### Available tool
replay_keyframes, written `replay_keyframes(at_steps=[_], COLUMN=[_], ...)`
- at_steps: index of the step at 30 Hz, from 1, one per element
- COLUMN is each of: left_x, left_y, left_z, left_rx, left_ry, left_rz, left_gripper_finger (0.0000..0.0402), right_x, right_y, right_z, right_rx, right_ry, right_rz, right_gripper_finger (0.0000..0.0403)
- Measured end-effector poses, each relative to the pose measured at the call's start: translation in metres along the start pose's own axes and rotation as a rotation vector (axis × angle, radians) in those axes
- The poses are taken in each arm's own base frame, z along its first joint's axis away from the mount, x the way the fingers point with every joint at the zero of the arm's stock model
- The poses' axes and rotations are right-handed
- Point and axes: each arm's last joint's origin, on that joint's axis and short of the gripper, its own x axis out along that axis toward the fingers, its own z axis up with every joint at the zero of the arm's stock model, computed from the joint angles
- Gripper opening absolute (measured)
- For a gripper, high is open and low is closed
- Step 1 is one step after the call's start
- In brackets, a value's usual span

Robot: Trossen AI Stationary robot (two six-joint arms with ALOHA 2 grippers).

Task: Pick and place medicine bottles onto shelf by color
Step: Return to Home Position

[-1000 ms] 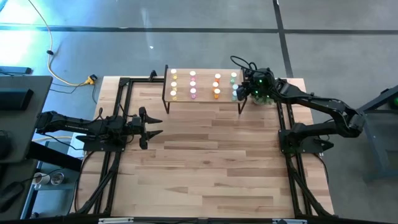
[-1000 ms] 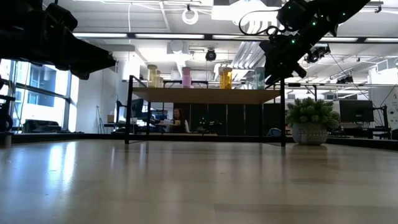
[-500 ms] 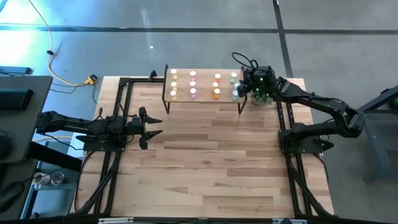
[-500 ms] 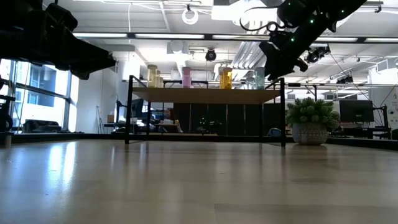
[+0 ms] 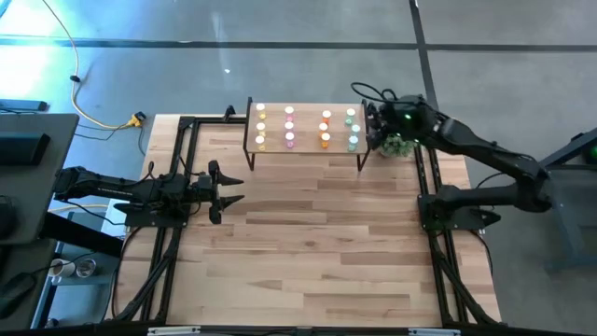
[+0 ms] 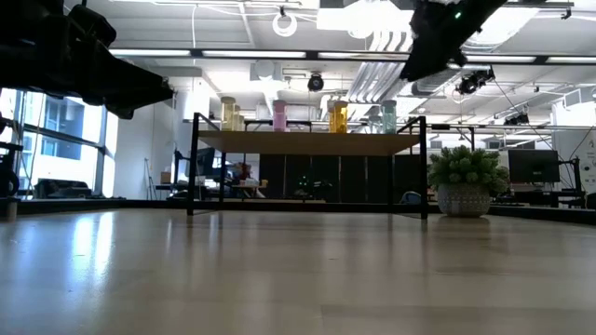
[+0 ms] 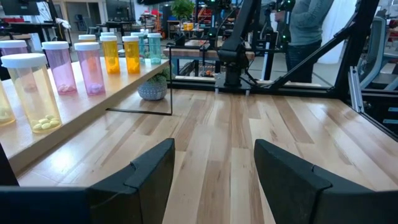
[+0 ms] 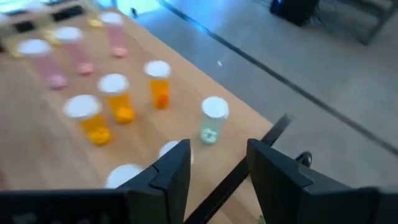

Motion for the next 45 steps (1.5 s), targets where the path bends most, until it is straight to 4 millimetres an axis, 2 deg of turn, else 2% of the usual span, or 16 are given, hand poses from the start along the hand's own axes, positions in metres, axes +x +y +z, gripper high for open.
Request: replay_keyframes(at_steps=[4,8,11,15,21,27,34,37,45], left_x=[0.000,0.000,0.000,0.000,0.000,0.000,0.000,0.000,0.000], left_y=[0.000,0.000,0.000,0.000,0.000,0.000,0.000,0.000,0.000], left_z=[0.000,0.000,0.000,0.000,0.000,0.000,0.000,0.000,0.000], left_rx=[0.000,0.000,0.000,0.000,0.000,0.000,0.000,0.000,0.000], left_ry=[0.000,0.000,0.000,0.000,0.000,0.000,0.000,0.000,0.000], left_rz=[0.000,0.000,0.000,0.000,0.000,0.000,0.000,0.000,0.000], left_gripper_finger=[0.0211,0.0211,0.0211,0.0211,0.0211,0.0211,0.0211,0.0211,0.0211], right_x=[-0.033,-0.056,-0.064,-0.064,-0.050,-0.035,-0.027,-0.027,-0.026], right_y=[0.005,0.013,0.020,0.028,0.040,0.047,0.049,0.048,0.044], right_z=[-0.010,-0.042,-0.069,-0.105,-0.157,-0.195,-0.217,-0.216,-0.215], right_rx=[-0.029,-0.018,-0.002,0.018,0.043,0.031,0.017,0.067,0.068], right_ry=[-0.078,-0.168,-0.255,-0.335,-0.400,-0.420,-0.421,-0.418,-0.458], right_rz=[0.064,0.177,0.325,0.469,0.620,0.655,0.665,0.628,0.495], right_gripper_finger=[0.0149,0.0149,0.0149,0.0149,0.0149,0.0149,0.0149,0.0149,0.0149])
